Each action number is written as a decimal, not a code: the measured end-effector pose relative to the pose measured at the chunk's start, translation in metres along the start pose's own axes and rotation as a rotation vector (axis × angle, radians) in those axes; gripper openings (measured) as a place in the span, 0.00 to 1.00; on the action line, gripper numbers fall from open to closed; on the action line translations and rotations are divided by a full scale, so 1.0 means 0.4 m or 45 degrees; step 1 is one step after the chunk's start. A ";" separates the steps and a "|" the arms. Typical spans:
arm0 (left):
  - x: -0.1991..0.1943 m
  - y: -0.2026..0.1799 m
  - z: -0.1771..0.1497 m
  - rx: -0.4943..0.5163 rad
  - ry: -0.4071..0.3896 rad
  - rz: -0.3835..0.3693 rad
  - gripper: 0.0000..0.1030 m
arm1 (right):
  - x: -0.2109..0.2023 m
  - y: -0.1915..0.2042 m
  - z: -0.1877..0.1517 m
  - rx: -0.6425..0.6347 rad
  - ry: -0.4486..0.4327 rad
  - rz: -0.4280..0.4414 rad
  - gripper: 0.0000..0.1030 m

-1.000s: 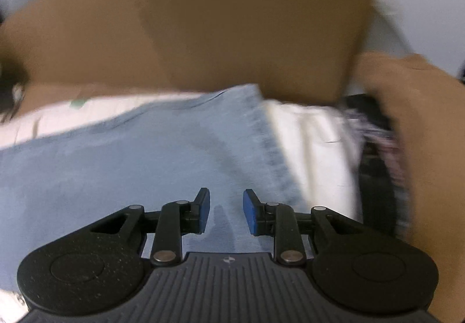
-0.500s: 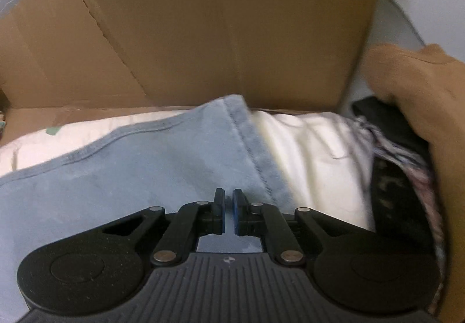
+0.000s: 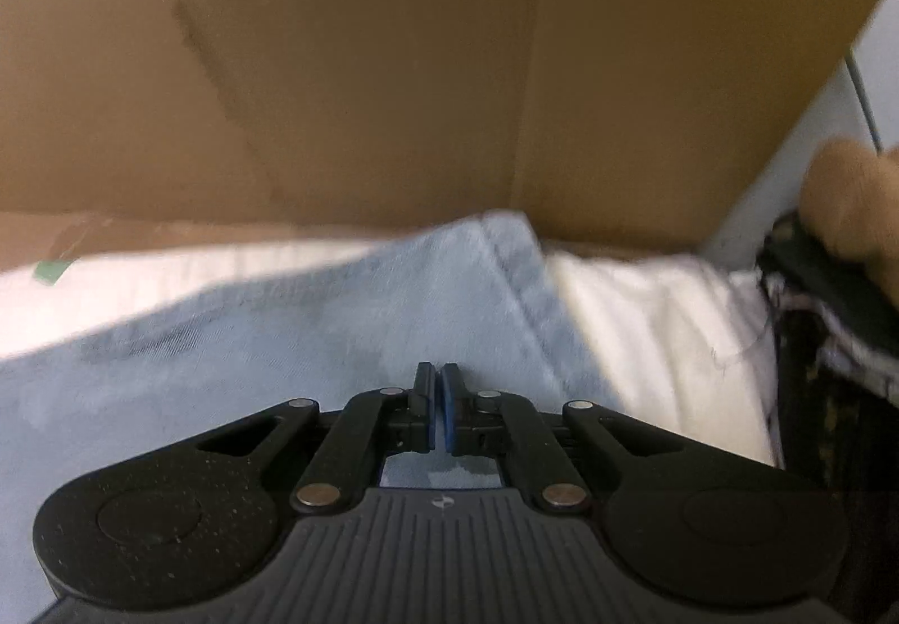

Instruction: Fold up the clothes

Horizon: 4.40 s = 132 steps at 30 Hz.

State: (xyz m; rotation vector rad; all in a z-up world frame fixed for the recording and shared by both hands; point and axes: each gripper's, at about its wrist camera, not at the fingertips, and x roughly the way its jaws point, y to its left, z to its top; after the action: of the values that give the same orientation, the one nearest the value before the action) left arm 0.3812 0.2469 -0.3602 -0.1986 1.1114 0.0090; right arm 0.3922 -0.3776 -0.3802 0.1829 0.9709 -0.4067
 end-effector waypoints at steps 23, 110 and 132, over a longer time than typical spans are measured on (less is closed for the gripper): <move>-0.215 -0.052 -0.037 0.007 0.056 -0.078 0.49 | -0.248 -0.153 0.030 -0.026 0.135 0.303 0.45; -0.868 0.238 -0.620 -0.275 0.106 0.231 0.59 | -0.606 -0.549 -0.844 -0.135 0.449 0.699 0.49; -0.810 0.232 -0.692 -0.278 0.218 0.254 0.64 | -0.626 -0.574 -0.889 -0.024 0.418 0.782 0.48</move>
State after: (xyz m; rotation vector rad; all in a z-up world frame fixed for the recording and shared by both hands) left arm -0.0191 0.3224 -0.2044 -0.2871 1.2978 0.2969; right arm -0.0985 -0.4061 -0.3633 0.5252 1.1798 0.2047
